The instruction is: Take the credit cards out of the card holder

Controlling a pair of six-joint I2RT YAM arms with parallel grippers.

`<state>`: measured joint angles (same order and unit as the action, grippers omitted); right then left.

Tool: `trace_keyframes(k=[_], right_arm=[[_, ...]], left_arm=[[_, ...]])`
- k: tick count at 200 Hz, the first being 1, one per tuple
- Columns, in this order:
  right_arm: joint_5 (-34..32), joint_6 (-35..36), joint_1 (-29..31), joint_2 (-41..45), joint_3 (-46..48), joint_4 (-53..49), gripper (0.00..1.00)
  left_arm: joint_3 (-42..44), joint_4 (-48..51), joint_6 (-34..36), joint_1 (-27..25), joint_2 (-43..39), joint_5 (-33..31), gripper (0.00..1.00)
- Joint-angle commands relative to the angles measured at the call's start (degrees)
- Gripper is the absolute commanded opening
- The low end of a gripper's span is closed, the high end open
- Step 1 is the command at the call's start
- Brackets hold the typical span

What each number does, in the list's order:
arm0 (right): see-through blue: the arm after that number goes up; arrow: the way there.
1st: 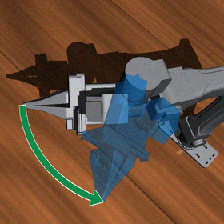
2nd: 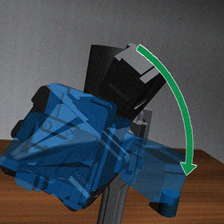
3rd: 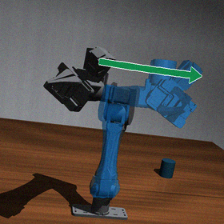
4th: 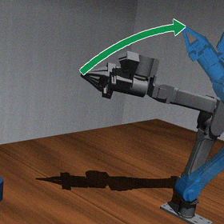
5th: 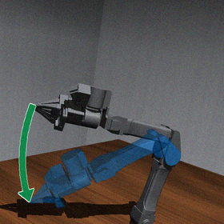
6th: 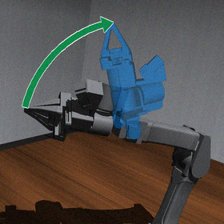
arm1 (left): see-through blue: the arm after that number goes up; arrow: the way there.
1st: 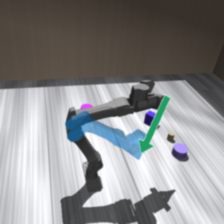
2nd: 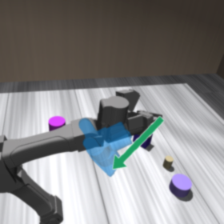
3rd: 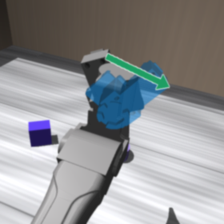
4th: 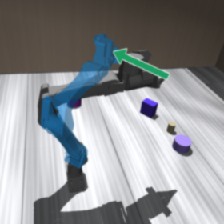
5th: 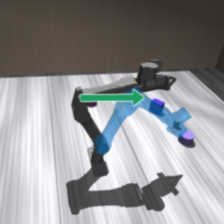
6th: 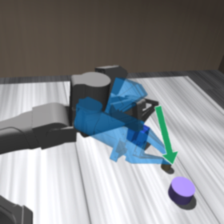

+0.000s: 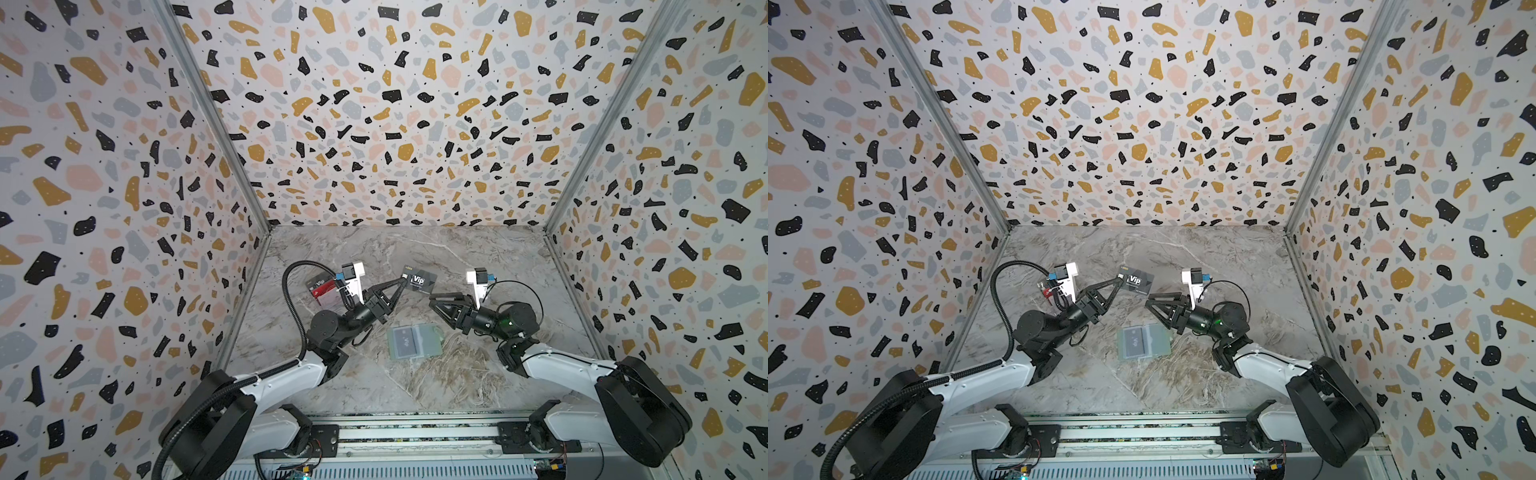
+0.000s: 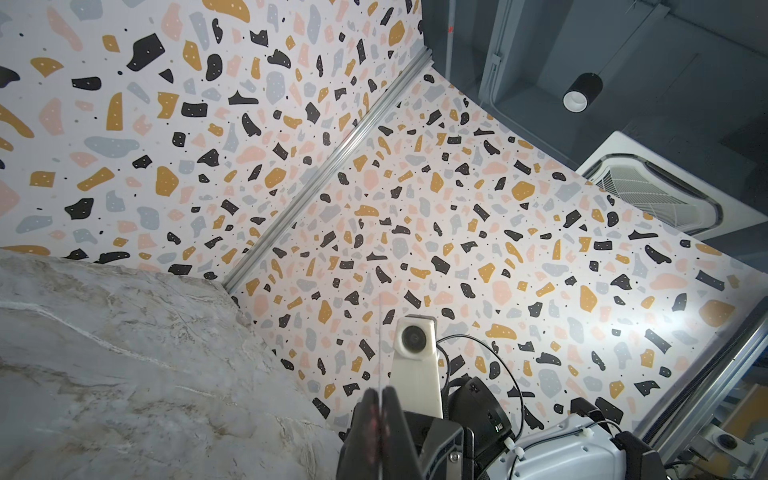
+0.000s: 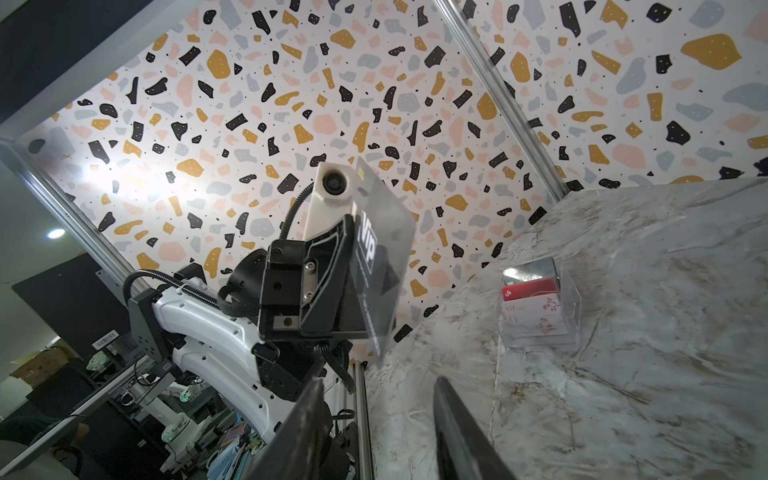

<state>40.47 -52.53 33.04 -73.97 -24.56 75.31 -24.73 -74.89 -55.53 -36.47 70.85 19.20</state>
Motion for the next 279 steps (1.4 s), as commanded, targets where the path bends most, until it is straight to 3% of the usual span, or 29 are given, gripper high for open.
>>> trace_keyframes(k=[1, 76, 145, 152, 181, 198, 244, 279], right_arm=[[-0.4, -1.25, 0.37, -0.16, -2.84, 5.03, 0.43], [-0.06, -1.19, 0.82, -2.12, -5.67, 4.49, 0.32], [0.8, -1.56, 0.93, -3.05, -6.33, 4.67, 0.05], [0.83, -1.52, 0.93, -2.98, -6.36, 4.52, 0.04], [1.75, -0.04, 0.16, -1.53, -5.96, 1.32, 0.0], [2.93, 2.43, -0.9, 0.01, -5.49, -4.36, 0.0], [10.5, 12.94, -4.62, 3.61, -6.12, -21.86, 0.0], [15.83, 35.2, -5.0, 5.06, -15.21, -54.86, 0.0]], left_arm=[[0.65, -6.25, -0.99, 0.18, -0.03, 1.07, 0.0], [1.09, -5.79, -0.73, 0.13, -0.58, 1.53, 0.0], [0.37, -3.08, 0.34, 0.16, -0.84, 2.71, 0.0], [0.09, -1.33, 1.19, 0.17, -1.38, 2.8, 0.04], [-2.5, 16.74, 9.84, 0.21, -6.21, 1.19, 0.37], [-4.71, 29.9, 16.34, 0.58, -10.38, -0.38, 0.49], [-15.15, 63.23, 34.49, 3.42, -15.85, 0.78, 0.63], [-29.18, 90.2, 50.34, 3.5, -10.32, 3.53, 0.65]])
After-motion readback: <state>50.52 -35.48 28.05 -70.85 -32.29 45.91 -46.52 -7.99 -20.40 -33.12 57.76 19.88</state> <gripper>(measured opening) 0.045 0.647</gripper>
